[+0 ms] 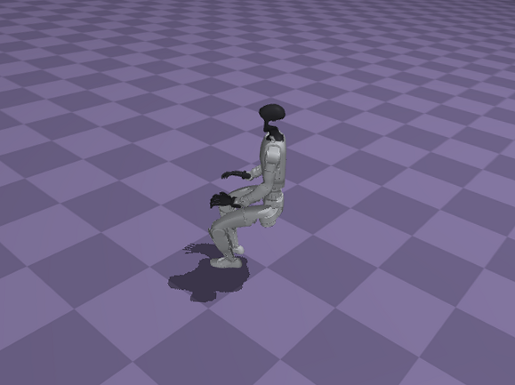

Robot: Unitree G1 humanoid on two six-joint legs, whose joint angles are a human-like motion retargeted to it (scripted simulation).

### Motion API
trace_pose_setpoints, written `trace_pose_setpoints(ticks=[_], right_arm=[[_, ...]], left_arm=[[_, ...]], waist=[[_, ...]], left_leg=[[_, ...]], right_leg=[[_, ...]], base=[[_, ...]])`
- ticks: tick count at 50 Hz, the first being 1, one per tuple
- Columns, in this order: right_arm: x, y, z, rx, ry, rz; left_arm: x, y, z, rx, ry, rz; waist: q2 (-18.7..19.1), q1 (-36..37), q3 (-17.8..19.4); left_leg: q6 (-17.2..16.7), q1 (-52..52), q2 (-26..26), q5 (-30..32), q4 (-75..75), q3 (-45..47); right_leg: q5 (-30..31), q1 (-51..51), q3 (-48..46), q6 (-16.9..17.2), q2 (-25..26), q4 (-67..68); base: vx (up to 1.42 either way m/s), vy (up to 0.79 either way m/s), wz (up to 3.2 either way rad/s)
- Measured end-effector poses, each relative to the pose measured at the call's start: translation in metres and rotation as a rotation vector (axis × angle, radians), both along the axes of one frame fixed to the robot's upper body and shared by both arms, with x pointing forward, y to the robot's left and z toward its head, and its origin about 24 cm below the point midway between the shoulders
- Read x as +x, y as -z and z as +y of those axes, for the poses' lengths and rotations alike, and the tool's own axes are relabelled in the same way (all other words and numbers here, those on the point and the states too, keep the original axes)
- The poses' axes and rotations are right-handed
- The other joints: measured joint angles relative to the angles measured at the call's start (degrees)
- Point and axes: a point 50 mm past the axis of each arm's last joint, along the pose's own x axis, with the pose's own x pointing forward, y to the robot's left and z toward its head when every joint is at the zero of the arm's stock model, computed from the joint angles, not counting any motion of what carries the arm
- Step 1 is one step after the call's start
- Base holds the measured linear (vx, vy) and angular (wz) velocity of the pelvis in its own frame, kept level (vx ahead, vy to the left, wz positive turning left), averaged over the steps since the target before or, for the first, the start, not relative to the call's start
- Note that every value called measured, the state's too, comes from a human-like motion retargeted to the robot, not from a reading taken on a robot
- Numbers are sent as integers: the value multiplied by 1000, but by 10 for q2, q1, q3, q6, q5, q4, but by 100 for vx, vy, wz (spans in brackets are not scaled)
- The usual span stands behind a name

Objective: Upper body actions

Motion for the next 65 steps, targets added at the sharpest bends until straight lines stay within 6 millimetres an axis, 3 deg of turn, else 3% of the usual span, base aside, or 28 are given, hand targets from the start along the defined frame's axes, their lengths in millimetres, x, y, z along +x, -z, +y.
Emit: trace_pose_setpoints(ticks=[15,20,25,32,39,44,55,65], right_arm=[[10,4,2,-77,-26,79],[12,-7,0,-46,16,-51],[32,-31,7,67,19,-261],[84,-82,18,215,-28,-432],[137,-141,39,360,-132,-509],[164,-176,56,466,-184,-521],[194,-227,73,536,-153,-553],[204,-243,82,464,-108,-500]], left_arm=[[-2,2,-2,2,-3,5],[0,1,-6,1,10,4],[1,1,-9,-3,16,5],[1,2,-10,-2,22,11],[3,2,-14,5,37,9],[8,-2,-20,12,63,-4],[20,-15,-33,29,138,-54],[29,-24,-35,36,164,-90]], waist=[[-1,-3,-5],[-4,2,-1],[-5,4,2],[-6,7,2],[-10,11,4],[-14,19,12],[-25,46,39],[-34,53,55]], left_leg=[[0,0,0,0,0,-3],[1,2,-4,2,-1,-1],[1,4,-6,2,-2,0],[1,6,-7,3,-1,-1],[1,9,-12,5,-2,0],[3,9,-20,6,-5,1],[5,8,-39,8,-12,2],[6,0,-48,9,-15,2]], right_leg=[[1,1,-5,-3,0,-2],[5,-1,-4,-4,-3,0],[5,-1,-3,-3,-6,2],[5,1,-3,-2,-6,3],[2,3,-2,-2,-11,5],[-1,4,-2,-2,-20,8],[-8,4,-1,2,-39,13],[-12,-2,-1,4,-48,15]], base=[[0,0,0],[0,0,0],[0,0,0],[0,0,0],[0,0,0],[0,0,0],[-2,-1,7],[0,0,0]])
